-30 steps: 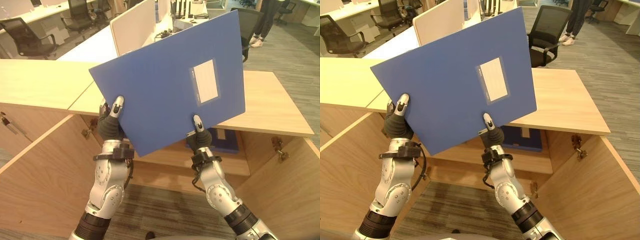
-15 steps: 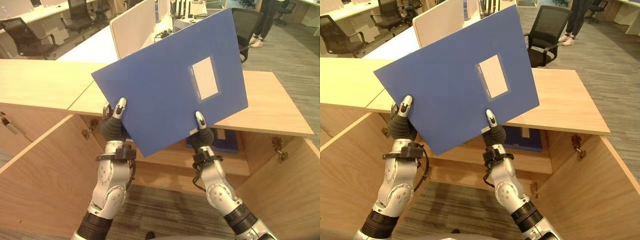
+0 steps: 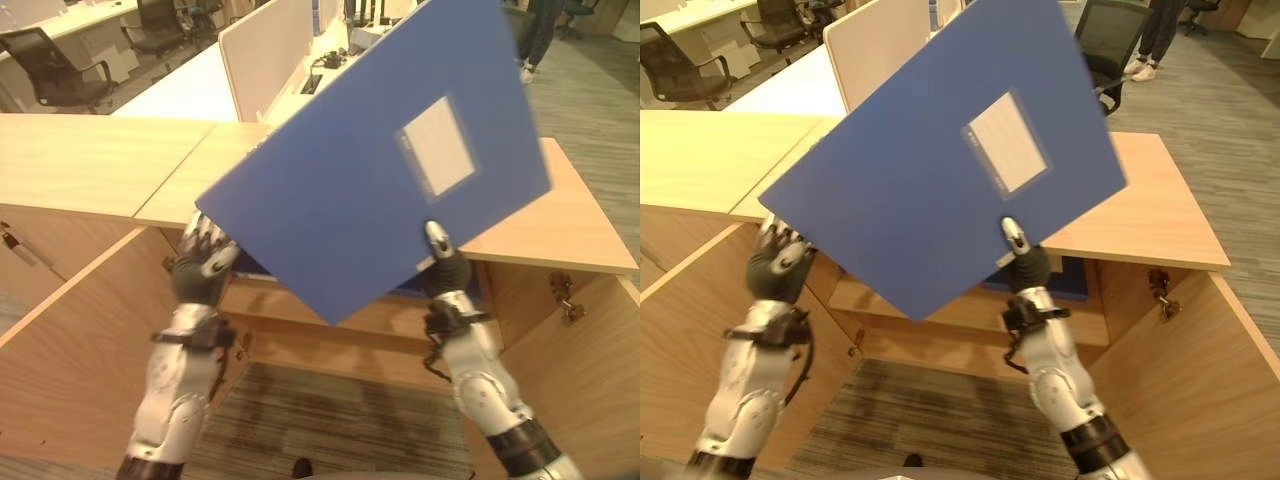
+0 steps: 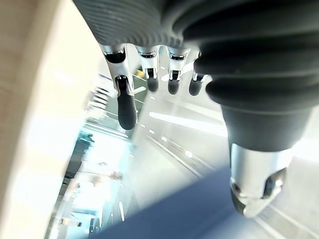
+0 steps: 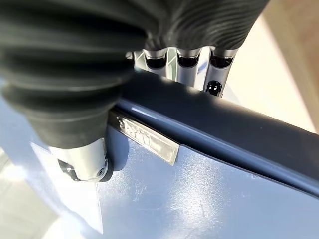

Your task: Put the empty folder in the office cabinet

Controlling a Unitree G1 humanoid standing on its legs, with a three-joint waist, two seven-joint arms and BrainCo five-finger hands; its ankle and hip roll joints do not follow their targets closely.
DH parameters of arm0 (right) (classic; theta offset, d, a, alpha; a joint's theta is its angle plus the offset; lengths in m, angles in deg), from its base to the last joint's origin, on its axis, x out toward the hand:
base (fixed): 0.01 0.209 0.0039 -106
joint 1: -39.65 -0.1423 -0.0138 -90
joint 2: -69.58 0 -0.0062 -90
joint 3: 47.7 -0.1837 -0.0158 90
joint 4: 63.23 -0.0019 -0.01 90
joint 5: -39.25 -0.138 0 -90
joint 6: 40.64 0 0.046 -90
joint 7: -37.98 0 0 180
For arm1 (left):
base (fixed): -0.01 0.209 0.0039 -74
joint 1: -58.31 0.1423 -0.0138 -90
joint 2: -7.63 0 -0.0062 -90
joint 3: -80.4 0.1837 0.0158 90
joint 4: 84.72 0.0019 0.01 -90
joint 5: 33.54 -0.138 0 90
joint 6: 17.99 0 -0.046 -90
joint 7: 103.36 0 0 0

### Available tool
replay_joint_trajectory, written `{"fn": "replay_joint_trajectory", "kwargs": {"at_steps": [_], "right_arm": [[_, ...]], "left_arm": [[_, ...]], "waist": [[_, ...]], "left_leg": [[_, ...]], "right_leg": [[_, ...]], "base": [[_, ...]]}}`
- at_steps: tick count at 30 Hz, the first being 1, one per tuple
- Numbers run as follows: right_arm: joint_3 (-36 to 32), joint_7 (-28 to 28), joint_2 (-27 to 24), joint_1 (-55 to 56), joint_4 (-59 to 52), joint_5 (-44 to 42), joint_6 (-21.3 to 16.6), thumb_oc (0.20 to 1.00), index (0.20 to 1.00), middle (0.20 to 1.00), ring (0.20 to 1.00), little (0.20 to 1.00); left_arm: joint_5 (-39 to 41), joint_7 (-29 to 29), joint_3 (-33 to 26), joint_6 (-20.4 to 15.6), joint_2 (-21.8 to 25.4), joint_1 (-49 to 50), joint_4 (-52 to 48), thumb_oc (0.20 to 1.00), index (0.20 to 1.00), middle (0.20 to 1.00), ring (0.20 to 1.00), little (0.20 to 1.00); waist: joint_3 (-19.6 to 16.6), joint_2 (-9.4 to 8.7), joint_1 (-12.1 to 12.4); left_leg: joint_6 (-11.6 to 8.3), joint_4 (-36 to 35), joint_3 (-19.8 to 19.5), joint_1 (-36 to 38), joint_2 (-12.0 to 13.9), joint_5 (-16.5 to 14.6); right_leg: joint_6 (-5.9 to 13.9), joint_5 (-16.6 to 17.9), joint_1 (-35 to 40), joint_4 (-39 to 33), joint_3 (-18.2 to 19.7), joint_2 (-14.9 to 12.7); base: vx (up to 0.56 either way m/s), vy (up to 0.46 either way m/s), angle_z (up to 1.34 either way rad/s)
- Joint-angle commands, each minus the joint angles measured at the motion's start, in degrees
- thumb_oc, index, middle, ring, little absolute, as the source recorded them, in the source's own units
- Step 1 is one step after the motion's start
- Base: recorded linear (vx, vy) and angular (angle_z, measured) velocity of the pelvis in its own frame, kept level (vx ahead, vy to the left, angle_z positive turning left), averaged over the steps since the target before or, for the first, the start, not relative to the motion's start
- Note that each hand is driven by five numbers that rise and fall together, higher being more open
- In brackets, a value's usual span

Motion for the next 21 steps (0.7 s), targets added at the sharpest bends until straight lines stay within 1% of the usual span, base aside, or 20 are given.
{"fn": "replay_joint_trajectory", "kwargs": {"at_steps": [1,2,3,4,5,6,7,9,11,12,14,15,16,17,18,21], "right_arm": [[-4.05,-9.15,-0.8,-0.71,-7.84,4.03,0.06,0.2,0.2,0.2,0.2,0.2],[-4.09,-9.19,-0.77,-0.54,-7.95,4.02,0.13,0.2,0.2,0.2,0.2,0.2],[-7.31,-11.91,-2.7,1.84,-9.31,6.72,1.24,0.2,0.2,0.2,0.2,0.2],[-7.33,-11.92,-2.66,1.98,-9.4,6.74,1.29,0.2,0.2,0.2,0.2,0.2],[-9.37,-13.76,-4.04,3.62,-10.1,8.59,2.1,0.2,0.2,0.2,0.2,0.2],[-9.98,-14.55,-4.57,4.36,-10.25,9.02,2.44,0.2,0.2,0.2,0.2,0.2],[-10.86,-15.19,-4.94,5.12,-10.32,9.66,2.93,0.2,0.2,0.2,0.2,0.2],[-11.37,-15.86,-5.21,5.47,-10.32,9.97,3.3,0.2,0.2,0.2,0.2,0.2],[-11.73,-17.52,-6.13,5.98,-9.91,11.61,4.03,0.2,0.2,0.2,0.2,0.2],[-11.85,-17.8,-6.36,6.14,-9.44,12.64,4.27,0.2,0.2,0.2,0.2,0.2],[-11.43,-18.09,-7.37,5.85,-6.99,17.63,4.35,0.2,0.2,0.2,0.2,0.2],[-11.24,-18.07,-7.55,5.8,-5.92,19.34,4.44,0.2,0.2,0.2,0.2,0.2],[-10.46,-17.78,-7.78,5.67,-3.43,22.3,4.47,0.2,0.2,0.2,0.2,0.2],[-10.41,-17.74,-7.85,5.5,-3.22,22.42,4.34,0.2,0.2,0.2,0.2,0.2],[-10.12,-17.57,-8.05,5.47,-2.06,24.5,4.24,0.2,0.2,0.2,0.2,0.2],[-8.45,-17.3,-7.68,5.57,3.28,29.62,4.45,0.2,0.2,0.2,0.2,0.2]], "left_arm": [[4.25,-14.18,-1.83,3.0,6.36,2.67,4.57,1.0,1.0,1.0,1.0,1.0],[4.33,-14.38,-1.83,2.96,6.41,2.72,4.69,1.0,1.0,1.0,1.0,1.0],[4.08,-20.91,-3.75,5.58,9.27,8.63,10.44,1.0,1.0,1.0,1.0,1.0],[4.11,-21.05,-3.73,5.54,9.31,8.67,10.54,1.0,1.0,1.0,1.0,1.0],[4.64,-24.97,-4.92,7.76,10.34,12.29,13.67,1.0,1.0,1.0,1.0,1.0],[4.73,-26.8,-4.8,9.01,10.53,13.49,16.06,1.0,1.0,1.0,1.0,1.0],[3.79,-28.42,-4.53,9.63,11.4,14.9,18.53,1.0,1.0,1.0,1.0,1.0],[2.76,-29.68,-4.31,9.87,12.35,16.14,19.83,1.0,1.0,1.0,1.0,1.0],[0.68,-31.77,-3.22,10.95,13.64,18.47,23.76,1.0,1.0,1.0,1.0,1.0],[-0.99,-32.66,-2.13,10.89,14.25,18.9,25.68,1.0,1.0,1.0,1.0,1.0],[-7.67,-33.62,1.43,9.52,15.08,18.47,31.36,1.0,1.0,1.0,1.0,1.0],[-9.88,-33.56,2.54,8.81,14.72,17.78,33.59,1.0,1.0,1.0,1.0,1.0],[-13.5,-32.99,4.07,7.72,13.77,16.5,36.89,1.0,1.0,1.0,1.0,1.0],[-13.66,-32.99,4.25,7.47,13.57,16.18,37.29,1.0,1.0,1.0,1.0,1.0],[-16.24,-32.38,4.93,6.8,12.83,15.27,39.5,1.0,1.0,1.0,1.0,1.0],[-25.81,-28.4,6.69,3.53,8.66,11.18,47.92,1.0,1.0,1.0,1.0,1.0]], "waist": [[-0.99,-1.95,1.21],[-1.08,-1.97,1.23],[-0.93,-1.65,1.53],[-1.02,-1.67,1.55],[-0.93,-1.52,1.76],[-0.89,-1.51,1.81],[-0.79,-1.41,1.9],[-0.83,-1.37,2.04],[-0.69,-1.12,2.19],[-0.67,-0.99,2.23],[-0.66,-0.76,2.37],[-0.67,-0.73,2.36],[-0.67,-0.75,2.38],[-0.63,-0.65,2.4],[-0.59,-0.67,2.35],[-0.43,-0.74,2.11]], "left_leg": [[-2.08,0.23,1.5,3.91,2.29,-6.41],[-2.08,0.23,1.51,3.92,2.3,-6.44],[-2.03,0.23,1.35,3.6,2.3,-6.23],[-2.04,0.23,1.35,3.58,2.31,-6.25],[-1.99,0.23,1.3,3.35,2.28,-6.14],[-1.97,0.23,1.3,3.22,2.23,-6.05],[-1.94,0.23,1.3,3.01,2.25,-5.92],[-1.93,0.23,1.23,2.91,2.24,-5.91],[-1.87,0.23,1.17,2.56,2.26,-5.69],[-1.84,0.23,1.15,2.44,2.26,-5.65],[-1.7,0.23,1.06,2.08,2.2,-5.55],[-1.68,0.23,1.06,2.02,2.18,-5.55],[-1.65,0.23,0.99,1.9,2.23,-5.48],[-1.65,0.23,0.98,1.88,2.23,-5.5],[-1.64,0.23,0.92,1.83,2.23,-5.52],[-1.6,0.23,0.79,1.8,2.17,-5.54]], "right_leg": [[5.77,3.65,-4.48,1.26,2.94,-4.31],[5.78,3.64,-4.47,1.26,2.94,-4.31],[5.94,3.8,-4.7,1.23,2.88,-4.34],[5.94,3.79,-4.71,1.22,2.88,-4.33],[6.09,3.88,-4.94,1.22,2.81,-4.32],[6.15,3.96,-5.07,1.23,2.78,-4.32],[6.22,4.05,-5.24,1.24,2.7,-4.35],[6.26,4.09,-5.42,1.27,2.68,-4.35],[6.37,4.09,-5.76,1.36,2.57,-4.36],[6.42,4.05,-5.88,1.4,2.52,-4.36],[6.49,3.79,-6.14,1.64,2.51,-4.34],[6.5,3.72,-6.2,1.69,2.5,-4.34],[6.47,3.59,-6.26,1.83,2.52,-4.35],[6.47,3.56,-6.29,1.86,2.52,-4.35],[6.46,3.52,-6.33,1.88,2.56,-4.34],[6.35,3.39,-6.45,1.94,2.6,-4.33]], "base": [[0.0,0.0,0.0],[0.0,0.0,0.0],[0.0,0.0,0.0],[-0.02,0.026,-0.07],[0.0,0.0,0.0],[0.0,0.0,0.0],[0.0,0.0,0.0],[0.0,0.0,0.0],[0.0,0.0,0.0],[0.0,0.0,0.0],[0.0,0.0,0.0],[0.0,0.0,0.0],[0.0,0.0,0.0],[0.0,0.0,0.0],[0.0,0.0,0.0],[0.0,0.0,0.0]]}}
